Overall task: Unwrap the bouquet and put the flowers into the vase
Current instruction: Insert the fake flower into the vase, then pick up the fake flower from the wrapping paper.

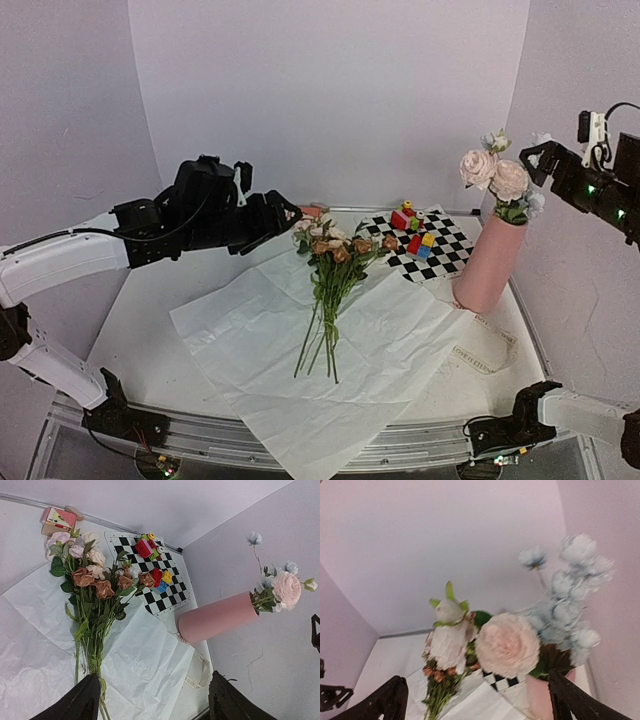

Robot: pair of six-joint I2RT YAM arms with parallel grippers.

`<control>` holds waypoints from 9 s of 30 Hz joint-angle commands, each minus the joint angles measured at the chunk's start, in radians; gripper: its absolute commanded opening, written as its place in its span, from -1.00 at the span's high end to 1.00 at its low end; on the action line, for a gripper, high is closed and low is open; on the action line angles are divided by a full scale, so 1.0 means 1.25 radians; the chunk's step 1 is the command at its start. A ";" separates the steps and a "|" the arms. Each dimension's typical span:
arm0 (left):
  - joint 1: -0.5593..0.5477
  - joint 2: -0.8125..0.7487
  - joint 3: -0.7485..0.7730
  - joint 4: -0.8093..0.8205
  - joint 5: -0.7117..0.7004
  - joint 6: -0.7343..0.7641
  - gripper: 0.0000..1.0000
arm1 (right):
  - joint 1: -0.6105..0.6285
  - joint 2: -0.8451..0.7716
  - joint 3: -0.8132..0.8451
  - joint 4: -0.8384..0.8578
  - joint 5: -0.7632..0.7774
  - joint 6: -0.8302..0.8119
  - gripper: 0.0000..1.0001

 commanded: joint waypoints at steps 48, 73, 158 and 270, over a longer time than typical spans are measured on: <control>0.094 0.635 0.349 -0.189 0.202 0.326 0.42 | 0.366 0.318 -0.542 0.453 -0.173 0.374 -0.95; 0.101 0.701 0.400 -0.175 0.305 0.322 0.99 | 0.463 0.573 -0.324 0.471 -0.122 0.383 -0.60; 0.117 0.039 0.003 0.283 0.446 0.261 1.00 | 0.463 0.715 0.243 0.586 -0.523 0.450 0.17; 0.095 0.048 -0.022 0.220 0.417 0.355 -0.26 | 0.306 0.207 0.382 0.353 0.216 -0.178 1.00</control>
